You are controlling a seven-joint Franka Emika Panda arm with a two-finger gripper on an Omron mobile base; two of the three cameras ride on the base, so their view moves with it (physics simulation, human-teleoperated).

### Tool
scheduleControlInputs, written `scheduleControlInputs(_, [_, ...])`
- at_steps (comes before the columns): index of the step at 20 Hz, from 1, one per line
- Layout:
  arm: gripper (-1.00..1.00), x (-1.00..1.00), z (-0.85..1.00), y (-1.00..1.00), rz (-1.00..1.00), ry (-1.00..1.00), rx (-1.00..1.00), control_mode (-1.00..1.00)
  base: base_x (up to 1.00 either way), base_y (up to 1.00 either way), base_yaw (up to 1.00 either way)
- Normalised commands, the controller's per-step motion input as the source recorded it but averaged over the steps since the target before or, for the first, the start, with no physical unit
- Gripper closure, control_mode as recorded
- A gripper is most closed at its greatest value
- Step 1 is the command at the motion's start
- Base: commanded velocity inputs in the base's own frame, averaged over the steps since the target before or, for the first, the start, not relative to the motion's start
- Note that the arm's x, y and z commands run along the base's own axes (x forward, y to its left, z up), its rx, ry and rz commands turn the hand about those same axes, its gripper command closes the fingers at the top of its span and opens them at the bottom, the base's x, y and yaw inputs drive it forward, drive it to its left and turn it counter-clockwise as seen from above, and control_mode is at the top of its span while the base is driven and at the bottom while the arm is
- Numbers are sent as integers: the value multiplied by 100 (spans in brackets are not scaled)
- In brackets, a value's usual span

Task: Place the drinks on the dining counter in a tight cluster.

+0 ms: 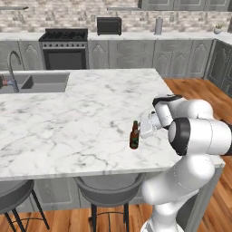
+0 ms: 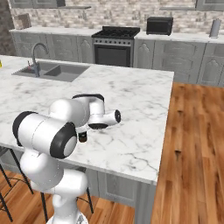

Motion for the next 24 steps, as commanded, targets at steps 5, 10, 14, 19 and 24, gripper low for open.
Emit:
scheduleControlInputs(5, [-100,-5,0,0,0,0,0,-100,0,0,0])
scheduleControlInputs(10, [-100,-10,0,0,0,-2,0,-100,0,0,0])
scheduleControlInputs(14, [-100,-7,43,-19,0,0,1,-100,0,0,0])
scheduleControlInputs(19, [-100,-8,80,-40,-4,3,4,-100,0,0,0])
scheduleControlInputs(24, [-100,-2,58,-45,-3,34,-2,-100,0,0,0])
